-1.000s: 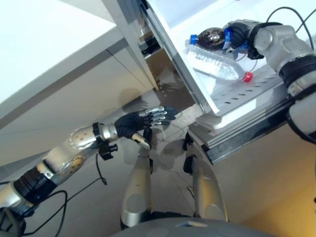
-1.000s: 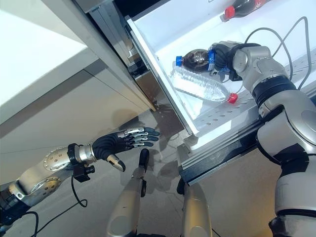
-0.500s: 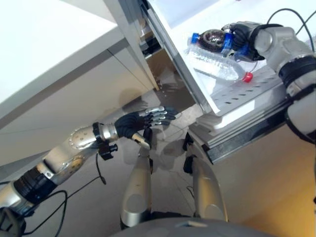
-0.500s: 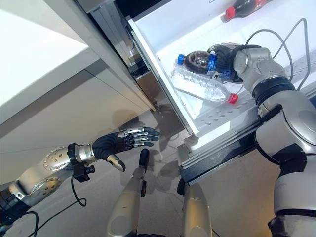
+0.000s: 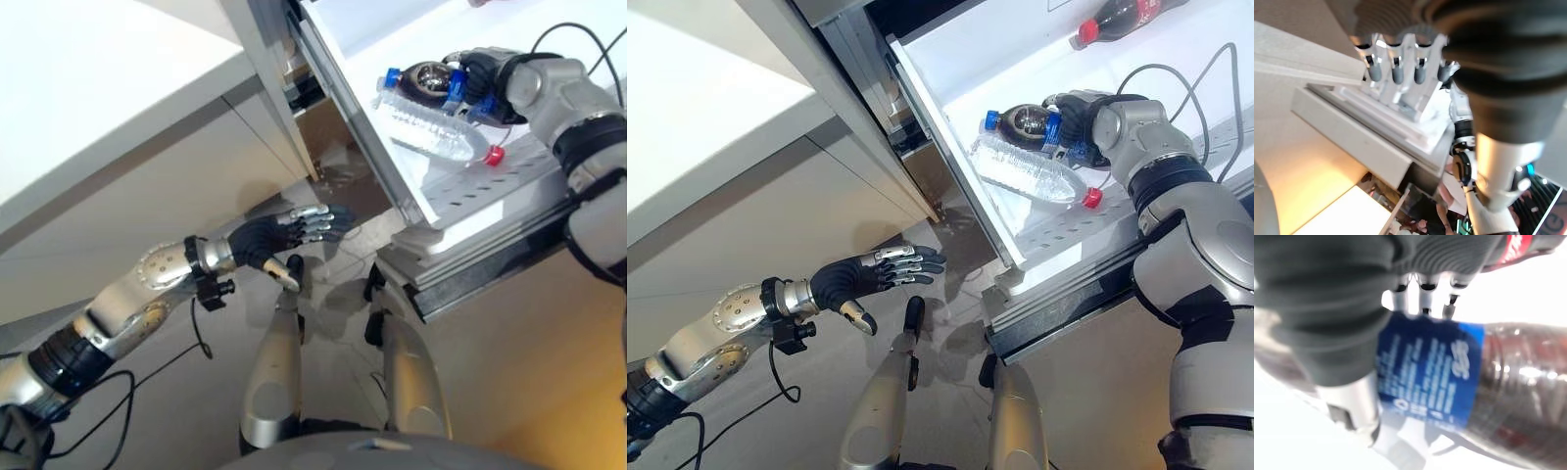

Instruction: Take the drinks into the refrigerator

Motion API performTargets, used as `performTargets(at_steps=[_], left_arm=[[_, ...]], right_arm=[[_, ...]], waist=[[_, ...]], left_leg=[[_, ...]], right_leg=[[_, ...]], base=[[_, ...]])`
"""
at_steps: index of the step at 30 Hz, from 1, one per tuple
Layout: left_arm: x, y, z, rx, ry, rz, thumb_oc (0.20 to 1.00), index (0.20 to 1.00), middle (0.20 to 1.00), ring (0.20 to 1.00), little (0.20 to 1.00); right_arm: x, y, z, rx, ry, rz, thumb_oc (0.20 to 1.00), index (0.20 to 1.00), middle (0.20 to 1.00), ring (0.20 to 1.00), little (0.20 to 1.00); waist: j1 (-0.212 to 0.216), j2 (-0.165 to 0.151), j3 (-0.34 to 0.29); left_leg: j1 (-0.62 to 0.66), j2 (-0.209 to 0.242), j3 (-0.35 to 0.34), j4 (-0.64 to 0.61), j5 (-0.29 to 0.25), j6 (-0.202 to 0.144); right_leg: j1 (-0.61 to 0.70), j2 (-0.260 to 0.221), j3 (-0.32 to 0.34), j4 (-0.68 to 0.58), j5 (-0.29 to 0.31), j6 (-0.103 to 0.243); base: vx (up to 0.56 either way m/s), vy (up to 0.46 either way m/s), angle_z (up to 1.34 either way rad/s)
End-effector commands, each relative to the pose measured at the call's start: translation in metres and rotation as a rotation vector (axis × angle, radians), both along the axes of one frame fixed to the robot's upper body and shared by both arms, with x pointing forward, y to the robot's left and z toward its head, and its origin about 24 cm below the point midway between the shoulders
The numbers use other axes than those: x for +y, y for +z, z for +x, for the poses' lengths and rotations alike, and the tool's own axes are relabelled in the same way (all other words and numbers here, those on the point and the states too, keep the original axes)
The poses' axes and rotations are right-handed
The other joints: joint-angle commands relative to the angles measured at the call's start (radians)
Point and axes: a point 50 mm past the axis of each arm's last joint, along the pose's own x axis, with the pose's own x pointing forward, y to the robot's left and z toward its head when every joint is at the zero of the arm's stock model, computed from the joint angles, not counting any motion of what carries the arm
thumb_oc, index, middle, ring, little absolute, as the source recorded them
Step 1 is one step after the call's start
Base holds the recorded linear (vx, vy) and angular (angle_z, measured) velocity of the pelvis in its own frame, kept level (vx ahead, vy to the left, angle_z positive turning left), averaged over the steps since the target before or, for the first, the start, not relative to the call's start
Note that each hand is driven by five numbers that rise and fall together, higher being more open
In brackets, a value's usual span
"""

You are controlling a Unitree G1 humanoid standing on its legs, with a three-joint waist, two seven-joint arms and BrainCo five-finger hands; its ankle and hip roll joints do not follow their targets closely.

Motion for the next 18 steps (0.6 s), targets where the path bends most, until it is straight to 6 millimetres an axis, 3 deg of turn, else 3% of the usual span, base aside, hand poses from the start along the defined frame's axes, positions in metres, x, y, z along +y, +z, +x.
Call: performTargets(at_steps=[1,2,5,9,12,14,18], left_arm=[[-0.009,0.015,-0.02,-0.067,-0.112,-0.026,1.0,1.0,1.0,1.0,1.0],[-0.009,0.015,-0.021,-0.067,-0.112,-0.027,1.0,1.0,1.0,1.0,1.0],[-0.001,0.014,-0.02,-0.062,-0.087,-0.009,1.0,1.0,1.0,1.0,1.0],[0.015,0.012,-0.02,-0.041,-0.05,0.054,1.0,1.0,1.0,1.0,1.0],[0.018,0.012,-0.02,-0.036,-0.051,0.07,1.0,1.0,1.0,1.0,1.0],[0.026,0.01,-0.021,-0.015,-0.043,0.094,1.0,1.0,1.0,1.0,1.0],[0.032,0.009,-0.021,-0.004,-0.027,0.097,1.0,1.0,1.0,1.0,1.0]], right_arm=[[0.017,0.034,-0.009,-0.042,0.1,-0.051,1.0,1.0,1.0,1.0,1.0],[0.017,0.034,-0.01,-0.041,0.1,-0.051,1.0,1.0,1.0,1.0,1.0],[0.033,0.067,-0.028,-0.1,0.216,-0.047,1.0,1.0,1.0,1.0,1.0],[0.032,0.095,-0.058,-0.111,0.299,-0.071,1.0,1.0,1.0,1.0,1.0],[0.031,0.098,-0.064,-0.101,0.31,-0.059,1.0,1.0,1.0,1.0,1.0],[0.019,0.106,-0.086,-0.099,0.344,-0.013,1.0,1.0,1.0,1.0,1.0],[0.001,0.1,-0.103,-0.094,0.35,0.028,1.0,1.0,1.0,1.0,1.0]], waist=[[-0.01,-0.027,0.04],[-0.01,-0.027,0.041],[-0.025,-0.061,0.04],[-0.048,-0.11,0.014],[-0.052,-0.114,0.004],[-0.069,-0.126,-0.048],[-0.085,-0.127,-0.092]], left_leg=[[0.131,-0.004,0.016,-0.167,0.017,0.069],[0.132,-0.003,0.017,-0.168,0.016,0.069],[0.167,-0.001,0.046,-0.131,-0.008,0.068],[0.221,0.0,0.097,-0.073,-0.052,0.067],[0.234,0.002,0.106,-0.067,-0.059,0.068],[0.269,-0.001,0.126,-0.065,-0.074,0.069],[0.298,-0.005,0.143,-0.072,-0.084,0.073]], right_leg=[[0.021,-0.02,0.023,0.17,-0.097,0.116],[0.023,-0.02,0.024,0.168,-0.096,0.117],[0.072,-0.012,0.054,0.146,-0.089,0.117],[0.162,-0.001,0.099,0.108,-0.08,0.122],[0.174,0.001,0.11,0.103,-0.08,0.124],[0.213,0.005,0.125,0.078,-0.081,0.128],[0.24,0.006,0.144,0.052,-0.079,0.132]], base=[[0.0,0.0,0.0],[0.0,0.03,-0.02],[0.01,0.038,-0.13],[0.03,0.042,-0.34],[0.04,0.025,-0.32],[0.08,0.048,-0.26],[0.06,0.027,-0.14]])
